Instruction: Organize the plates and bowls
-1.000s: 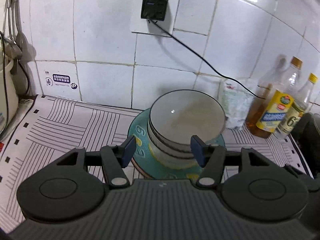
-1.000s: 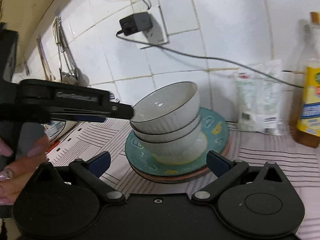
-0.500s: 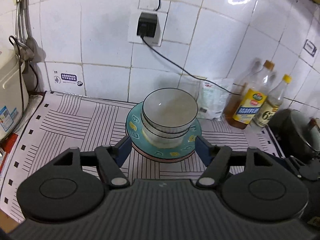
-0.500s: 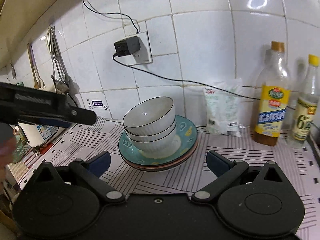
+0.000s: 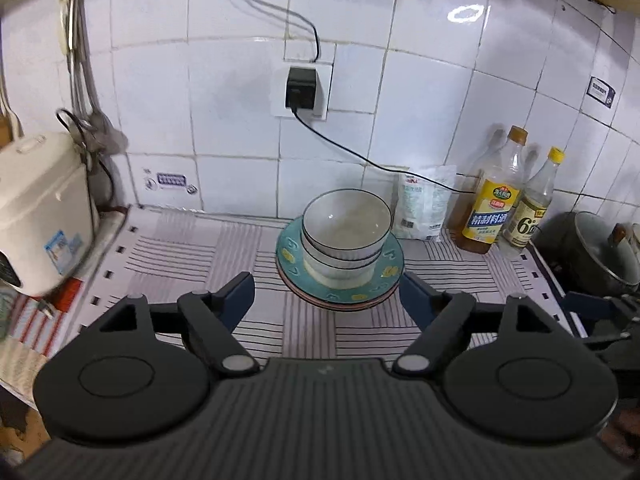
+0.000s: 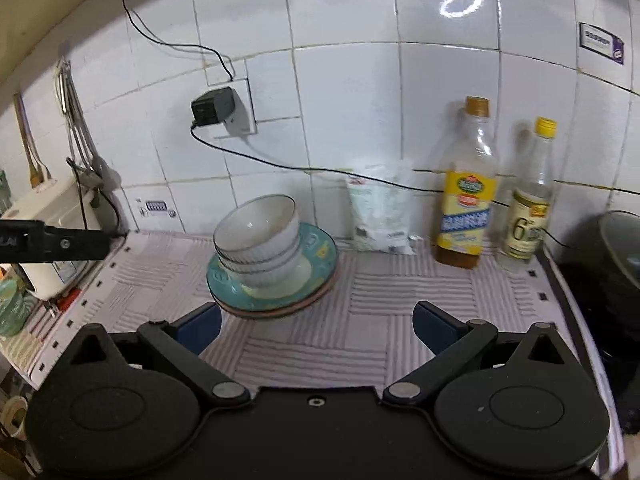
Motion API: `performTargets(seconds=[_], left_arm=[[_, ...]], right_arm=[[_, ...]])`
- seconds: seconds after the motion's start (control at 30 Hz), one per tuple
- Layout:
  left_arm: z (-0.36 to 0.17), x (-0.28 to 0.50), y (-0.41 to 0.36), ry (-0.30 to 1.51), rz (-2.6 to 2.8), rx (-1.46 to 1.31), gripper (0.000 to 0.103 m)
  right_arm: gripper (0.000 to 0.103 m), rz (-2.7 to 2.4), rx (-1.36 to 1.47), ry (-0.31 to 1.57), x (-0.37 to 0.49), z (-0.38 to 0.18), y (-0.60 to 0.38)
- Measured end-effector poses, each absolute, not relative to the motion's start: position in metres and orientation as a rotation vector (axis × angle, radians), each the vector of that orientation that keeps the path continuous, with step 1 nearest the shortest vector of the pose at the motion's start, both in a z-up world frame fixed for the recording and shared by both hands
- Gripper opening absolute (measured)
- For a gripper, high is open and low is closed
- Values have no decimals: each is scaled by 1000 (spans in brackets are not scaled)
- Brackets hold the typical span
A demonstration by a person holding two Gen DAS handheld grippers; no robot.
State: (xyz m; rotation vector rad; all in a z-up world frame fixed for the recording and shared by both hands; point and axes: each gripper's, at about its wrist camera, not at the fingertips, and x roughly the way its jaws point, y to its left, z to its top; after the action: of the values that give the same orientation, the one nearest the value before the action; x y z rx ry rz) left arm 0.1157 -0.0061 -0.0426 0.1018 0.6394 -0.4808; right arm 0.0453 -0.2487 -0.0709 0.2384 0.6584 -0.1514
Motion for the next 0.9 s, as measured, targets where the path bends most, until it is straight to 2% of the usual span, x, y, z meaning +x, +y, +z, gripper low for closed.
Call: performTargets(seconds=[0.37,0.57,0.9], left_arm=[[-34,85,2,622,-438,128,90],[-40,78,6,617,-401,129,103],[-48,67,9,654,-396,143,103]], right_arm=[[103,-185,232,630,4,-36,-237],[103,-192,228,626,-6,-28,-231],[103,-216,246,679,-16,-36,-226]])
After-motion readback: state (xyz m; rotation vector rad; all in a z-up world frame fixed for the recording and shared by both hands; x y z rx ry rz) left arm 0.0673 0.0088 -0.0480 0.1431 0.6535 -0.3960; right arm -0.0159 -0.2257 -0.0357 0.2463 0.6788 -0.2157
